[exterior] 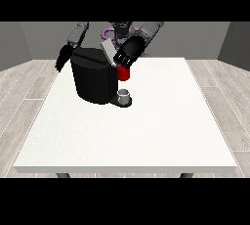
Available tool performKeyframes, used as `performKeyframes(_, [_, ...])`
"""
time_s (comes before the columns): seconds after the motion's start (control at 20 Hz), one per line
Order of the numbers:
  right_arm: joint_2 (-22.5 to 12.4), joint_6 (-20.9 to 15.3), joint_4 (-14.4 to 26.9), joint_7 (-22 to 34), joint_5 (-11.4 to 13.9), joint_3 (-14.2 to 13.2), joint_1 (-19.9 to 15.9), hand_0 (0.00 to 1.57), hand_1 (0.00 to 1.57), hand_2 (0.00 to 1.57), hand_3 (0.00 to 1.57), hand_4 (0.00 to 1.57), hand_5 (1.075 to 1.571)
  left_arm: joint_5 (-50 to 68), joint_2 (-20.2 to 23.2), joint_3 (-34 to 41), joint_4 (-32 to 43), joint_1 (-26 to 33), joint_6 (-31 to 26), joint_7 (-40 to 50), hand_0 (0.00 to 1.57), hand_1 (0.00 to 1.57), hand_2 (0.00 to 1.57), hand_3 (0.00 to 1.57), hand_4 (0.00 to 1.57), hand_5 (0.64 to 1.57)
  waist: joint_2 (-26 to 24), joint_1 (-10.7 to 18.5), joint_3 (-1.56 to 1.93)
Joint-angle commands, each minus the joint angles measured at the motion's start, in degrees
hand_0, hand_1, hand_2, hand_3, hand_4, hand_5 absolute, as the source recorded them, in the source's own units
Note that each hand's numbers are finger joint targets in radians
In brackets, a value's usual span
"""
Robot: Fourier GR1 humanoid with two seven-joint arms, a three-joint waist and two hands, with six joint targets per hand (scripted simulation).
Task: Insert the coffee pod into the coffee machine and close the lid
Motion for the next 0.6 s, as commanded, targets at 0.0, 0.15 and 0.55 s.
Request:
performKeyframes(0.0, [1.59,-2.24,-2.57,0.92,1.79,1.68,-0.47,0.00,0.00,0.00,0.00,0.00,1.571,-1.24,2.48,0.16,0.55,0.07,2.84,-2.90,1.24,1.24,1.26,1.20,0.29,1.571,1.40,-0.85,-0.02])
performKeyframes(0.15, [-1.35,0.51,0.53,-3.09,-0.28,-1.04,0.84,0.00,0.00,0.00,0.00,0.00,1.571,-3.70,1.30,-3.08,-1.07,1.59,2.80,-3.26,1.21,1.21,1.23,1.13,0.00,1.571,0.96,0.68,0.01])
performKeyframes(0.55, [-0.24,-0.55,-1.68,2.01,-0.33,-0.67,-1.40,0.00,0.00,0.00,0.00,0.00,1.571,-6.23,0.41,-4.26,0.86,2.96,6.18,-4.29,1.14,1.14,1.15,1.00,0.00,1.571,0.99,-0.37,-0.01])
